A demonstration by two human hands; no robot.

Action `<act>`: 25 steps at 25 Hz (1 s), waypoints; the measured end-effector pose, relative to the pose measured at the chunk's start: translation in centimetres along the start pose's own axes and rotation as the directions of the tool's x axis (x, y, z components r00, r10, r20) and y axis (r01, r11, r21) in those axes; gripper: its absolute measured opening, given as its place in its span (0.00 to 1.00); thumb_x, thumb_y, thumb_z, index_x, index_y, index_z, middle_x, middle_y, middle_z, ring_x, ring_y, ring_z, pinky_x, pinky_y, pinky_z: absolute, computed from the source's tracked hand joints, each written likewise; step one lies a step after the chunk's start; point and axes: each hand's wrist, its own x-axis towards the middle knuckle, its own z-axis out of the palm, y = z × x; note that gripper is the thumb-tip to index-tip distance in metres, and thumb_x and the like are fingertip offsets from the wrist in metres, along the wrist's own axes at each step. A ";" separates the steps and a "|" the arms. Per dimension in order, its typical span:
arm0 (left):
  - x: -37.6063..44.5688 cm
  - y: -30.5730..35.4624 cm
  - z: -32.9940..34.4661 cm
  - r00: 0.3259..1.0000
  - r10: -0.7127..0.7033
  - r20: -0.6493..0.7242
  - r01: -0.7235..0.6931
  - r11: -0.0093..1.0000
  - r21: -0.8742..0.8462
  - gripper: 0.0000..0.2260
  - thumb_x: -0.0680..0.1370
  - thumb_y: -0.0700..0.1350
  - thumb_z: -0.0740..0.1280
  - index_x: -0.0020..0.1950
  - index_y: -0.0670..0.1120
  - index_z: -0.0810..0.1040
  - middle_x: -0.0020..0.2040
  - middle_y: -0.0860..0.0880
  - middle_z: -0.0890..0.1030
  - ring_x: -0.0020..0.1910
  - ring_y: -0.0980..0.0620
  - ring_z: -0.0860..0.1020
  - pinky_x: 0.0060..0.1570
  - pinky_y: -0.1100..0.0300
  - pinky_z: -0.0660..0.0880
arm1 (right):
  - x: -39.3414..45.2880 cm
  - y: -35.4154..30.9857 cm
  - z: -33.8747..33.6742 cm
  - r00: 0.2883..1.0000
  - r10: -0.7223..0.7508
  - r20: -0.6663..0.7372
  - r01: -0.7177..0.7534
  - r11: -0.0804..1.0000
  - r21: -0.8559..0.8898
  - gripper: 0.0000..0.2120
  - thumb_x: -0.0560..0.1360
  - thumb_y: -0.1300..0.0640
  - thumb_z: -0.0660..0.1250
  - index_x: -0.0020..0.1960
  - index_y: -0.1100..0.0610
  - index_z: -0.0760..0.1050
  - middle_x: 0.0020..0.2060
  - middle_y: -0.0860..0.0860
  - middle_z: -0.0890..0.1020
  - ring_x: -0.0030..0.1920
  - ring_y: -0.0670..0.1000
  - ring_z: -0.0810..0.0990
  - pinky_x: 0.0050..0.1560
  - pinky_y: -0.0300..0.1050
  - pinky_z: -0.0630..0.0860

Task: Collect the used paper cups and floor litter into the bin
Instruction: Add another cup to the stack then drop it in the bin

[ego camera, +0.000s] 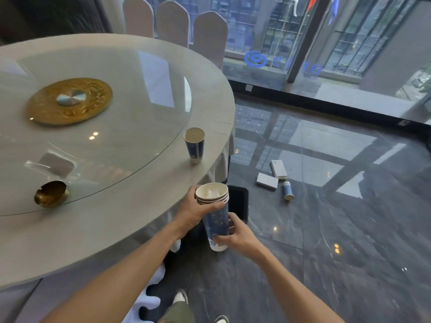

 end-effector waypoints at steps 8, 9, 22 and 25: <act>9.7 2.5 -7.2 0.956 0.111 -0.270 -0.143 0.985 -0.099 0.41 0.60 0.65 0.84 0.67 0.52 0.73 0.58 0.56 0.81 0.56 0.59 0.82 0.44 0.70 0.80 | 11.1 -9.1 -1.2 0.994 -0.103 0.032 0.104 0.995 -0.011 0.45 0.66 0.33 0.77 0.77 0.48 0.66 0.64 0.39 0.79 0.60 0.39 0.80 0.58 0.35 0.77; 11.3 3.0 -8.5 0.947 0.112 -0.302 -0.156 0.980 -0.124 0.42 0.58 0.65 0.84 0.66 0.51 0.74 0.58 0.55 0.82 0.55 0.60 0.82 0.44 0.69 0.80 | 12.5 -10.4 -1.4 0.993 -0.111 -0.049 0.111 0.994 -0.008 0.49 0.66 0.29 0.75 0.79 0.48 0.63 0.70 0.43 0.75 0.67 0.43 0.76 0.64 0.40 0.74; 20.1 2.9 -16.6 0.905 0.041 -0.424 -0.107 0.986 -0.131 0.40 0.64 0.51 0.86 0.71 0.49 0.71 0.63 0.50 0.81 0.62 0.49 0.80 0.51 0.62 0.78 | 28.6 -17.9 -1.9 0.940 -0.061 -0.336 -0.001 0.984 -0.180 0.65 0.64 0.45 0.83 0.84 0.55 0.43 0.82 0.54 0.53 0.81 0.56 0.56 0.77 0.52 0.60; 20.3 2.4 -16.8 0.899 0.005 -0.437 -0.074 0.987 -0.143 0.39 0.64 0.52 0.87 0.69 0.49 0.72 0.62 0.52 0.81 0.61 0.49 0.81 0.50 0.61 0.78 | 30.1 -17.7 -1.0 0.953 -0.053 -0.300 -0.004 0.982 -0.188 0.58 0.67 0.50 0.83 0.83 0.57 0.47 0.80 0.55 0.59 0.77 0.58 0.64 0.74 0.53 0.67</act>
